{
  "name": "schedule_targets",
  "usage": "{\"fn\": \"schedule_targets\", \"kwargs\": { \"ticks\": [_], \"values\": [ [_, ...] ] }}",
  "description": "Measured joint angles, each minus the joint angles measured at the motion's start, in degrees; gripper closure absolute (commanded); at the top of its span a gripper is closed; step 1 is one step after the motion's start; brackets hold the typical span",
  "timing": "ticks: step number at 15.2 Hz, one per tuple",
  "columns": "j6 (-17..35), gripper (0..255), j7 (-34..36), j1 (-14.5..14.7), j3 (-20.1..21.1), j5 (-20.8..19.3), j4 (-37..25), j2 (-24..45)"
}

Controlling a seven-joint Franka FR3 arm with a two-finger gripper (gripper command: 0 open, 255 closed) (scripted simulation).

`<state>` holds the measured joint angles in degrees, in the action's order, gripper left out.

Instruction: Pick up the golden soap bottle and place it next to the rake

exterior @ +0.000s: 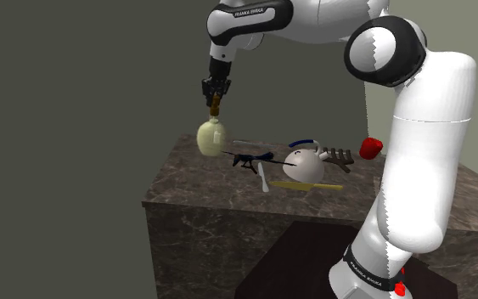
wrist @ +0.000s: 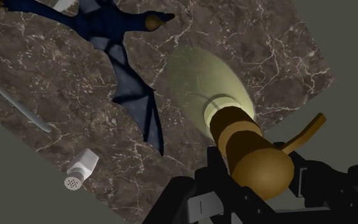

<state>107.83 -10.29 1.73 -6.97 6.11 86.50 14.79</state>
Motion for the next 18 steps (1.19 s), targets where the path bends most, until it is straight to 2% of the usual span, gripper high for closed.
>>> {"fn": "schedule_targets", "kwargs": {
  "ticks": [5, 7, 12, 18],
  "values": [
    [-3.75, 255, 0.22, -0.14, -0.05, -0.03, -4.17, 0.41],
    [-4.26, 255, -0.72, -0.71, -0.43, -0.06, -2.82, -1.35],
    [-3.68, 255, -3.45, -2.03, -1.72, -0.88, 7.43, -10.88],
    [-5.68, 255, -7.91, -4.43, -4.09, -2.08, 15.1, -20.31]
  ]
}}
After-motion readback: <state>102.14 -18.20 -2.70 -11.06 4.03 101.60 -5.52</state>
